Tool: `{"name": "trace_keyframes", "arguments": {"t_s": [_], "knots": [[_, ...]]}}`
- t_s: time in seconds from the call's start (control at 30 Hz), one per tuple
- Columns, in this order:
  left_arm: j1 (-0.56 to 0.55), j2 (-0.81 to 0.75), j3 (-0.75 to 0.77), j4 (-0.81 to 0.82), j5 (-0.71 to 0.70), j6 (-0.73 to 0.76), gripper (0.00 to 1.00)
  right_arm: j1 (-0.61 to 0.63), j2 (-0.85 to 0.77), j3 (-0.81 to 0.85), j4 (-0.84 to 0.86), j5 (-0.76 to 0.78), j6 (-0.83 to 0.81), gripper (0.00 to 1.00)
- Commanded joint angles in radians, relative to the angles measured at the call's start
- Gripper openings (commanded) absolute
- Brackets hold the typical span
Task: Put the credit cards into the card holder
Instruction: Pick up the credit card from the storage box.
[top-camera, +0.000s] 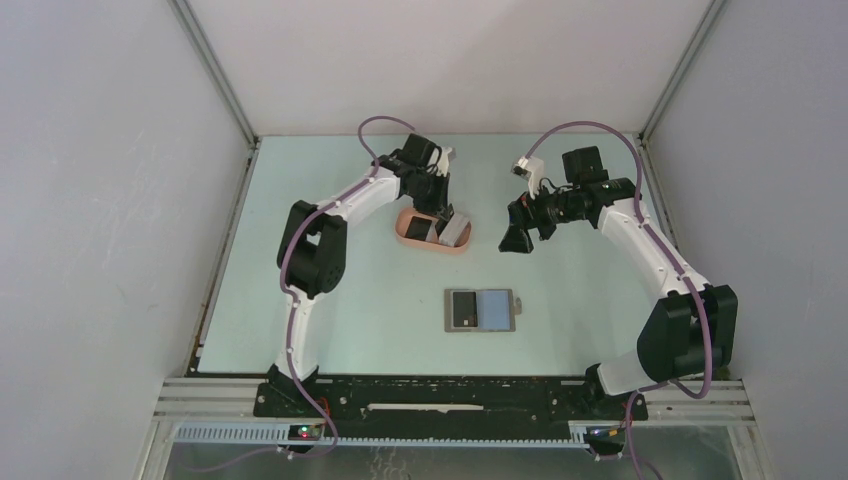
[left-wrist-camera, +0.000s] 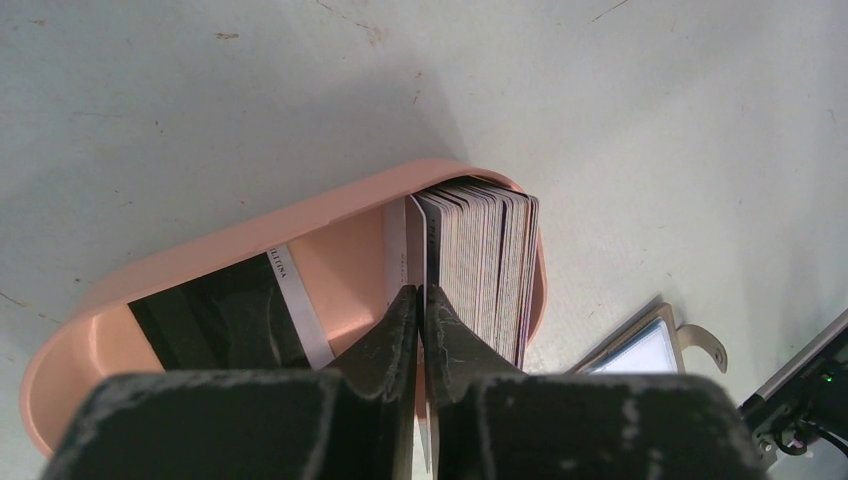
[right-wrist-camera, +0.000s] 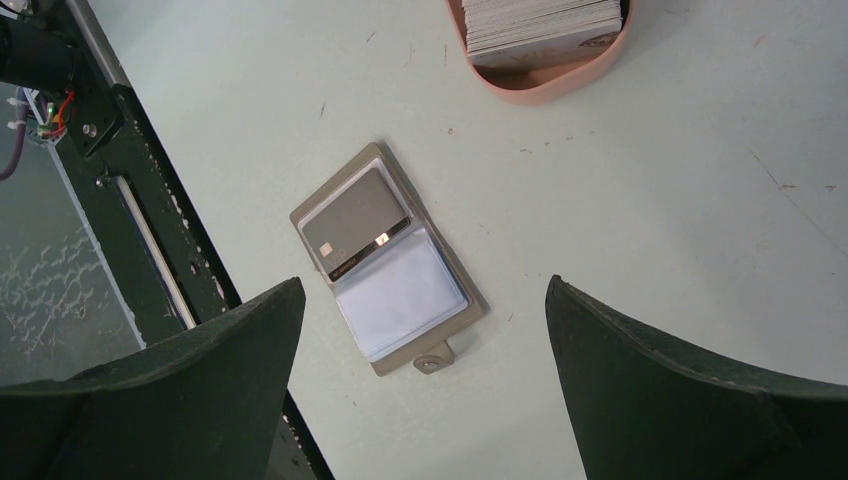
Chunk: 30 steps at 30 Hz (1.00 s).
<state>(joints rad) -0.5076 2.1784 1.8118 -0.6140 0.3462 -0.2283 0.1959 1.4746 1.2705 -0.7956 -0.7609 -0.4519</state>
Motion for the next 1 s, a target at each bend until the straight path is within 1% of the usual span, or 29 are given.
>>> {"name": "trace_keyframes", "arguments": {"t_s": [0.0,0.27,0.47,0.6,0.7,0.8,0.9,0.97], "knots": [[0.001,-0.053,-0.017,0.032,0.039,-0.009,0.09,-0.006,0.003,0.004,-0.003,-0.006,-0.018,1.00],[0.019,-0.118,-0.091,0.107,-0.009,-0.039,0.00,-0.007,0.006,0.004,-0.005,-0.011,-0.021,1.00],[0.030,-0.177,-0.155,0.165,-0.050,-0.061,0.00,-0.007,0.007,0.004,-0.006,-0.015,-0.021,1.00],[0.033,-0.238,-0.214,0.206,-0.114,-0.072,0.00,-0.007,0.007,0.004,-0.008,-0.017,-0.022,1.00],[0.035,-0.312,-0.277,0.245,-0.189,-0.085,0.00,-0.007,0.005,0.004,-0.011,-0.016,-0.026,1.00],[0.035,-0.423,-0.359,0.300,-0.231,-0.101,0.00,-0.006,0.002,0.004,-0.016,-0.022,-0.029,1.00],[0.034,-0.557,-0.503,0.411,-0.235,-0.138,0.00,-0.006,-0.001,0.004,-0.021,-0.031,-0.036,1.00],[0.027,-0.655,-0.614,0.499,-0.208,-0.169,0.00,-0.007,-0.002,0.004,-0.029,-0.033,-0.045,1.00]]}}
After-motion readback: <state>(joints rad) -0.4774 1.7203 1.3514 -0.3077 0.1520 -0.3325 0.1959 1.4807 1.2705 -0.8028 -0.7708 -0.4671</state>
